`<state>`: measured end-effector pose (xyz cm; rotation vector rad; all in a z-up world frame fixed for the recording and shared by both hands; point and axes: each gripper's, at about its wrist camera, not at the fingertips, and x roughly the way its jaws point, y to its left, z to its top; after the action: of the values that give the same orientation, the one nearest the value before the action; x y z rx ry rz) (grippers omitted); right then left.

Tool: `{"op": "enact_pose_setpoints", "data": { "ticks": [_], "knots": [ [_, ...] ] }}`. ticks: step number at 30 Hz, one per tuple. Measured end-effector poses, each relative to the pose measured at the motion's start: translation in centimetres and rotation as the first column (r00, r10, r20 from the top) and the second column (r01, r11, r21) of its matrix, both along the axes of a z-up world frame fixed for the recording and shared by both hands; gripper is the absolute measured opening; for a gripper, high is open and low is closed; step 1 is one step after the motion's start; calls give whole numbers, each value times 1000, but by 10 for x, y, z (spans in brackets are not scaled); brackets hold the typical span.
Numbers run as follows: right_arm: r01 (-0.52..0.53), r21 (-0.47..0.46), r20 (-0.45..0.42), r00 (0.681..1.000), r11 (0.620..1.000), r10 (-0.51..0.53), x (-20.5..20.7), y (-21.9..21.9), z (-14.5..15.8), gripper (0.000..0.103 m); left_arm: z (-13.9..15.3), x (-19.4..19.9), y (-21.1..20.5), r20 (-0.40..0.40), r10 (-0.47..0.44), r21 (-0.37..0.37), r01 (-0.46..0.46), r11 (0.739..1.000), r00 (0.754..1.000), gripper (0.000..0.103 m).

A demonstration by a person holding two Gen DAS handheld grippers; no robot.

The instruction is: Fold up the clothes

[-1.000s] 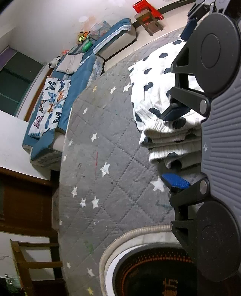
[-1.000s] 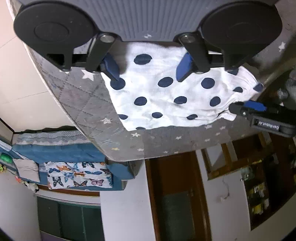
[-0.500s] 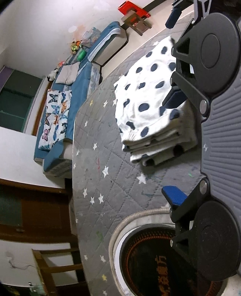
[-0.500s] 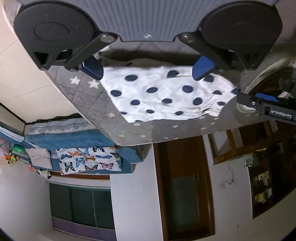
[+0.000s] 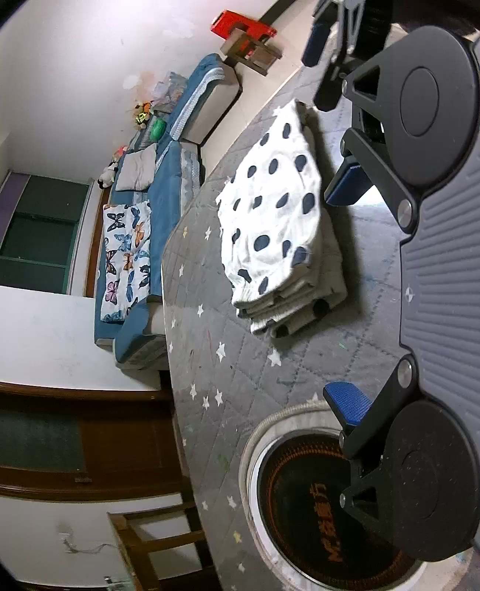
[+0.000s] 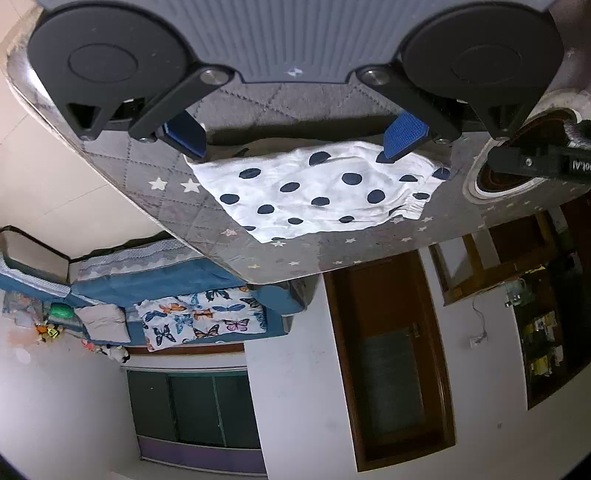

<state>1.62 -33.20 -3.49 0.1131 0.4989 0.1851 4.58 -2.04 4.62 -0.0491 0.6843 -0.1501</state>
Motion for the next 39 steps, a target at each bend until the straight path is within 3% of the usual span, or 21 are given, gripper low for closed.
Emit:
{"op": "enact_pose_setpoints", "data": {
  "ticks": [15,39],
  "knots": [
    [0,-27,-7,1000,1000,-1,-22,19,-5,103,-15,-35,2,-4,-6,30,6,1000,1000,103],
    [-4,-68,-21,1000,998,3,-26,28,-9,103,-24,-47,-8,-16,-38,36,38,999,999,103]
  ]
}}
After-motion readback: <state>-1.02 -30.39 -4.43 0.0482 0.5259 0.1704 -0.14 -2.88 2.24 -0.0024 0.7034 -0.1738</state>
